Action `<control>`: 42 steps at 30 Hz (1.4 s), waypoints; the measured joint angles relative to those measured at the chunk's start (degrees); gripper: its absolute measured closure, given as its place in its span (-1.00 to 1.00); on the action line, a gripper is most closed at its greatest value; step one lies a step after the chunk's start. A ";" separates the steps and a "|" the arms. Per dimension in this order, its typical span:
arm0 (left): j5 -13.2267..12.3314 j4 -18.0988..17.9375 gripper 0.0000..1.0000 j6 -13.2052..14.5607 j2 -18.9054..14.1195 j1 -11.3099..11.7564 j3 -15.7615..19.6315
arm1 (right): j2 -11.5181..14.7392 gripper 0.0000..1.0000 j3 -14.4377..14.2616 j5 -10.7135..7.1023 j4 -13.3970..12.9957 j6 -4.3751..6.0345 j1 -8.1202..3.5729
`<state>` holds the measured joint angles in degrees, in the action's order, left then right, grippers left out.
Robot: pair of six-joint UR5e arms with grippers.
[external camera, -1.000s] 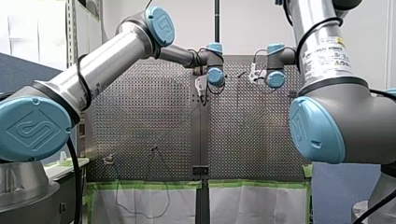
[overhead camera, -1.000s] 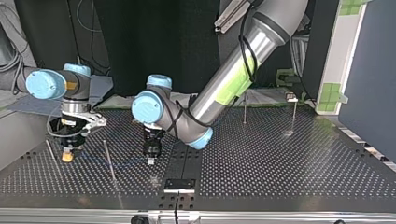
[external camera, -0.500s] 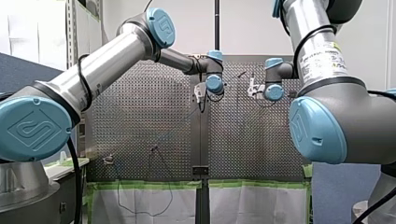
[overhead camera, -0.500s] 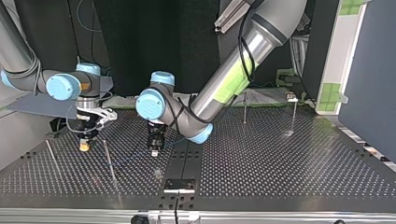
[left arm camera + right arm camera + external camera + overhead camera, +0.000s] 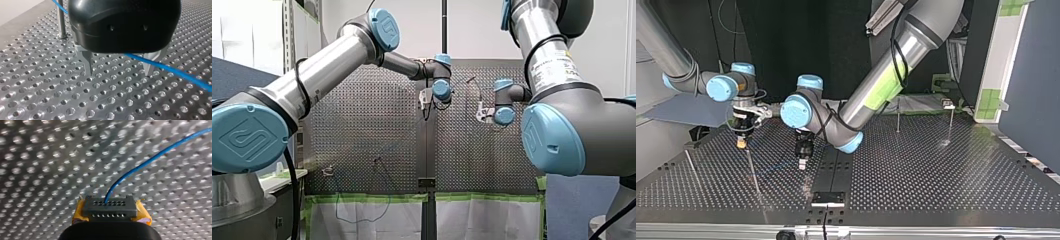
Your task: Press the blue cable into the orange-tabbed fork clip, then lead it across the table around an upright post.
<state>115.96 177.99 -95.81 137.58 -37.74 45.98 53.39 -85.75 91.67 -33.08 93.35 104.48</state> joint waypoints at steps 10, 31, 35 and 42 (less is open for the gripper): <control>0.00 0.06 -0.96 -1.20 0.00 0.18 0.05 | -5.25 1.00 -0.91 1.18 -1.91 -0.16 0.42; -0.16 0.00 -0.96 -1.78 0.02 0.59 0.06 | -14.02 1.00 -1.20 4.84 -6.54 -0.34 -0.42; -0.16 -0.06 -0.96 -1.98 0.01 0.61 0.08 | -15.17 1.00 -1.21 4.91 -7.12 -0.38 -0.64; -0.04 0.05 -0.96 -2.17 0.01 0.62 0.11 | -17.68 1.00 -1.21 4.92 -8.66 -0.30 -1.58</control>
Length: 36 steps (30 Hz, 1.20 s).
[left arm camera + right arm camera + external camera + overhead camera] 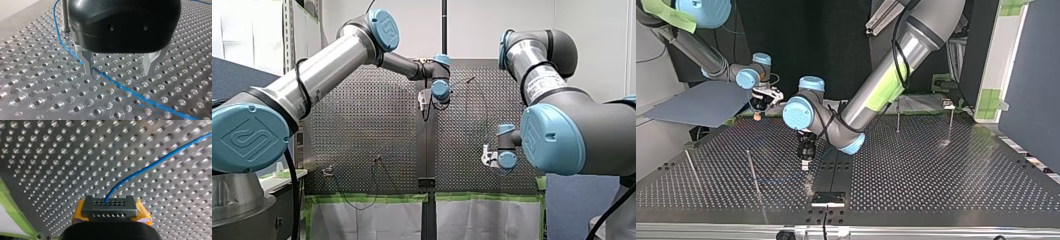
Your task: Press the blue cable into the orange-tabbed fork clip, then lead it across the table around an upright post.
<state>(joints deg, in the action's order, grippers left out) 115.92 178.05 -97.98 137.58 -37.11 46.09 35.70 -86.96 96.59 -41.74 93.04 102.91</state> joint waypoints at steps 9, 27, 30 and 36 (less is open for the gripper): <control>-0.17 0.03 -0.96 -0.01 -0.01 0.03 0.04 | -1.91 1.00 0.05 -0.15 -2.45 0.24 -1.71; -1.17 -2.26 -0.96 1.10 -0.01 0.25 3.78 | -7.15 1.00 0.07 -0.67 -6.07 1.31 -5.23; -1.02 -2.30 -0.96 1.29 -0.02 0.26 3.27 | -8.17 1.00 0.10 -0.84 -6.73 1.52 -5.51; -0.69 -2.24 -0.96 1.96 -0.04 0.26 2.22 | -9.37 1.00 0.30 -1.68 -7.65 2.28 -6.07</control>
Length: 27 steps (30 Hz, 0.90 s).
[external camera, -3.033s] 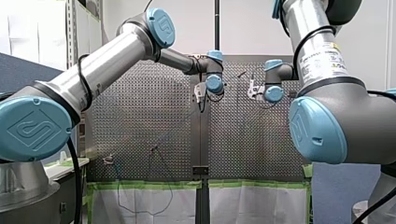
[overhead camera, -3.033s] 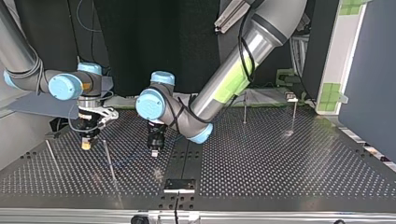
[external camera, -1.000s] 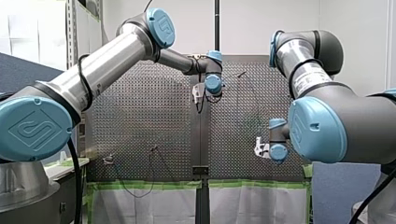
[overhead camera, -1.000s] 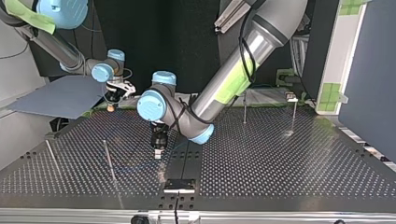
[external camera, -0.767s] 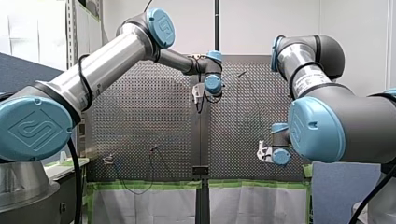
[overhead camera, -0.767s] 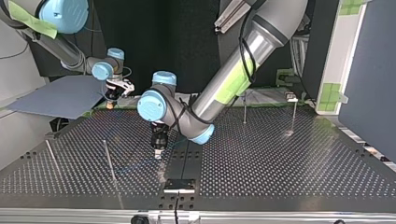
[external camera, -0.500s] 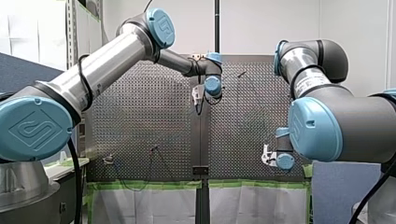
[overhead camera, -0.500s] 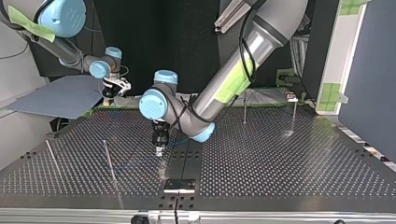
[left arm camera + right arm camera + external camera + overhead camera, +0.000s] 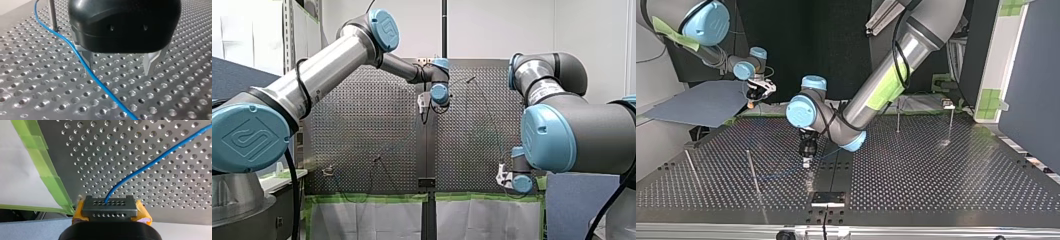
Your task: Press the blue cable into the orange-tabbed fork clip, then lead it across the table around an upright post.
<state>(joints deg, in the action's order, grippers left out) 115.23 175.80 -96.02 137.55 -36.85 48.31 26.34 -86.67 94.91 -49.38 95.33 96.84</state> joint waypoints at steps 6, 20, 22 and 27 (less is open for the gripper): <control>0.03 0.28 -0.96 0.35 0.01 -0.07 -0.09 | -0.80 1.00 0.16 -0.50 -0.54 0.24 -0.28; 0.04 0.34 -0.96 0.94 -0.03 -0.21 -0.10 | -3.43 1.00 1.54 -1.10 -0.99 0.45 -0.53; 0.03 0.36 -0.96 0.98 -0.03 -0.36 -0.09 | -3.47 1.00 1.58 -1.11 -1.01 0.46 -0.55; 0.14 1.51 -0.96 1.05 -0.05 -1.06 -0.08 | -3.52 1.00 1.69 -1.12 -0.93 0.48 -0.63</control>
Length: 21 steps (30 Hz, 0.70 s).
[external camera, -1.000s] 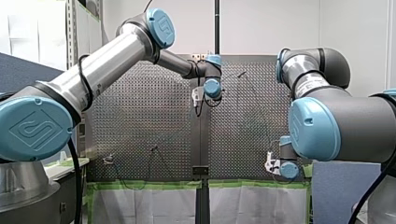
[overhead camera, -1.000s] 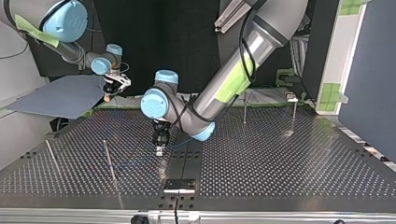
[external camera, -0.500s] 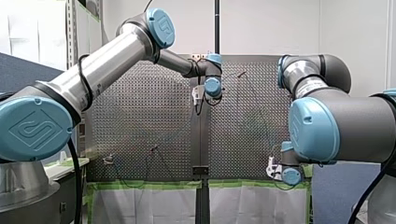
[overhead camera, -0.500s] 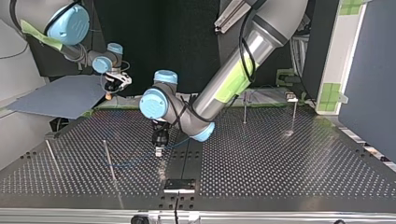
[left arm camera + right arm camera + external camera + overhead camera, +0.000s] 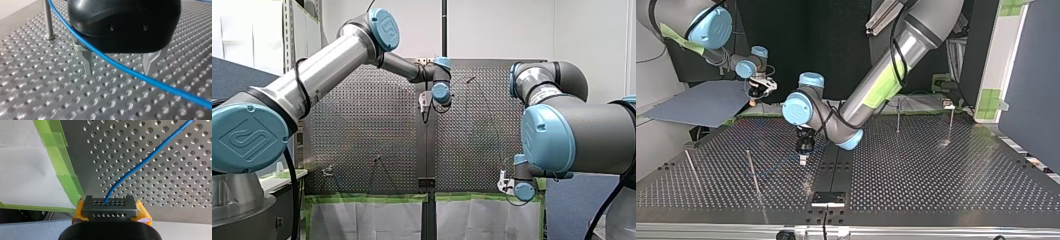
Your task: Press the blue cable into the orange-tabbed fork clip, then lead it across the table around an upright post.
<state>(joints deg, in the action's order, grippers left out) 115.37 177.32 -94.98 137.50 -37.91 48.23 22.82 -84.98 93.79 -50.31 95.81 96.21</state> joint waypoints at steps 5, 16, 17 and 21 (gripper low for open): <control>1.13 2.45 -0.96 -0.15 -0.55 -0.96 0.93 | -0.06 1.00 0.04 0.00 0.09 0.00 -0.01; -0.44 0.30 -0.96 -0.99 -6.63 -2.24 7.21 | -0.09 1.00 0.05 0.00 0.28 -0.07 0.23; -0.47 -0.21 -0.96 -1.04 -7.18 -2.36 7.77 | -0.09 1.00 0.06 -0.01 0.28 -0.06 0.27; -0.52 -0.97 -0.96 -1.10 -9.60 -3.04 10.20 | -0.09 1.00 0.10 -0.12 0.29 -0.03 0.32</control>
<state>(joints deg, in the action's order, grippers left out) 114.85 176.34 -96.08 127.90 -40.95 58.43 22.74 -84.88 93.67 -50.02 95.78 96.53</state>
